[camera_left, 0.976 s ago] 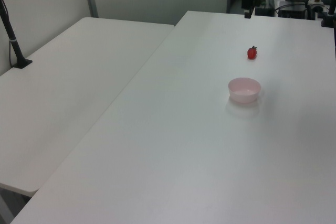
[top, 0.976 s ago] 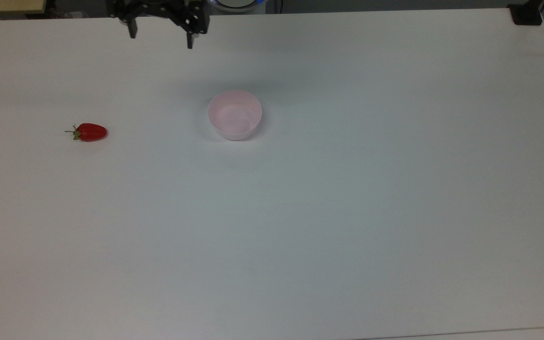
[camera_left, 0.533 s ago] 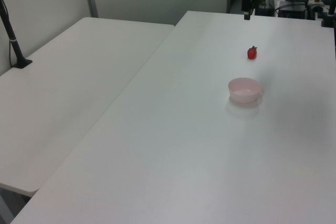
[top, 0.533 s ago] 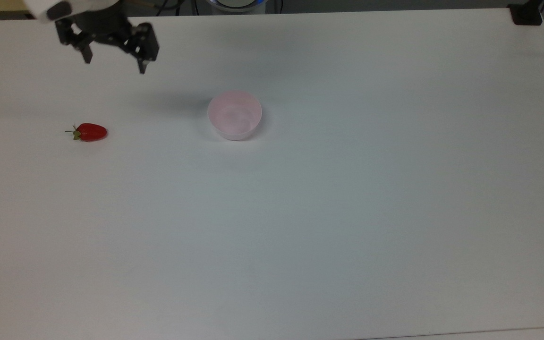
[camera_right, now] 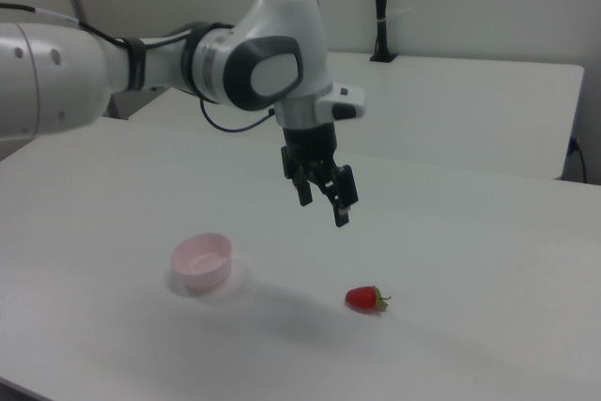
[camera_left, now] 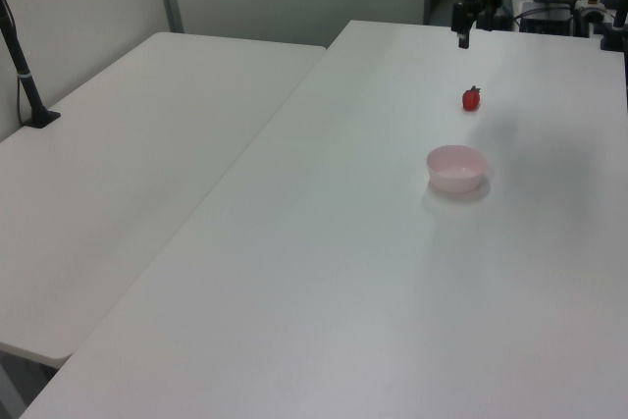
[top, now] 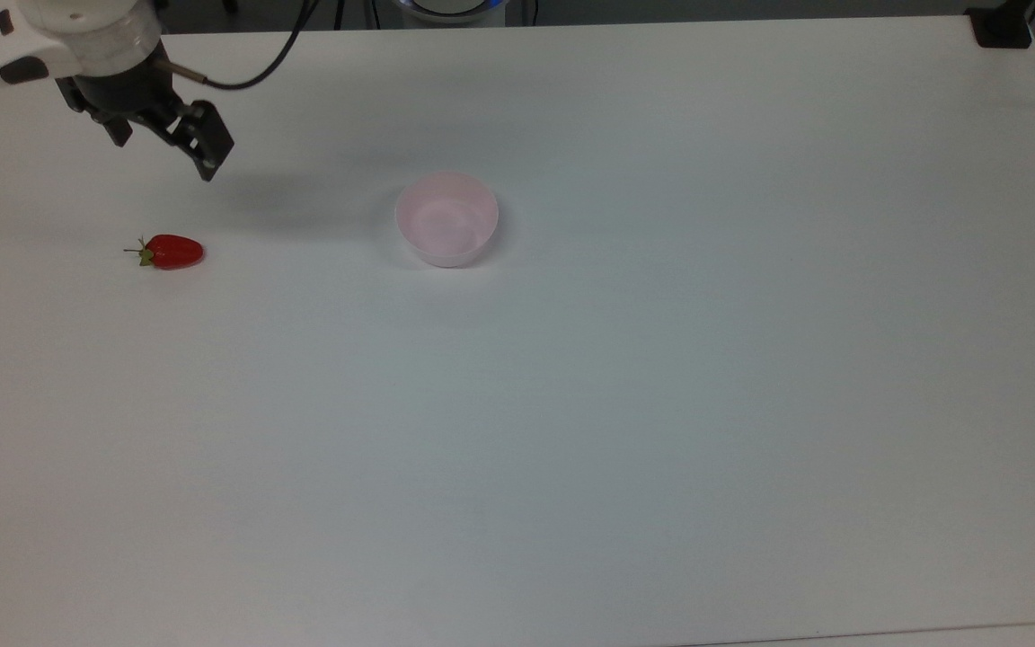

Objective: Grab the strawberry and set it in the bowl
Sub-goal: 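Lower the gripper onto the strawberry and close it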

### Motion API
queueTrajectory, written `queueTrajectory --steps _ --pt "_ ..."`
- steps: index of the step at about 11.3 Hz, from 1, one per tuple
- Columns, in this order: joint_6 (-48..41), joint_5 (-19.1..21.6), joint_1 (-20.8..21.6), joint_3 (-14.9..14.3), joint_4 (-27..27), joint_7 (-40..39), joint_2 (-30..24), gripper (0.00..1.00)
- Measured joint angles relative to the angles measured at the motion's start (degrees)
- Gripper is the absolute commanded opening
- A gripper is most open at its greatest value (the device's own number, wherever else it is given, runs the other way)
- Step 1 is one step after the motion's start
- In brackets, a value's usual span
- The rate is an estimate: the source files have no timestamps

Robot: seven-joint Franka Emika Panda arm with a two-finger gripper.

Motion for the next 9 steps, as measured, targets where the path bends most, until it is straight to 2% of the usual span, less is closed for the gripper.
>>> queueTrajectory --steps 4,9 --pt "3.15 0.01 -2.82 -0.03 -1.38 4.82 3.63 1.0" --pt "7.22 0.08 -3.34 -0.02 -1.7 10.53 8.63 0.97"
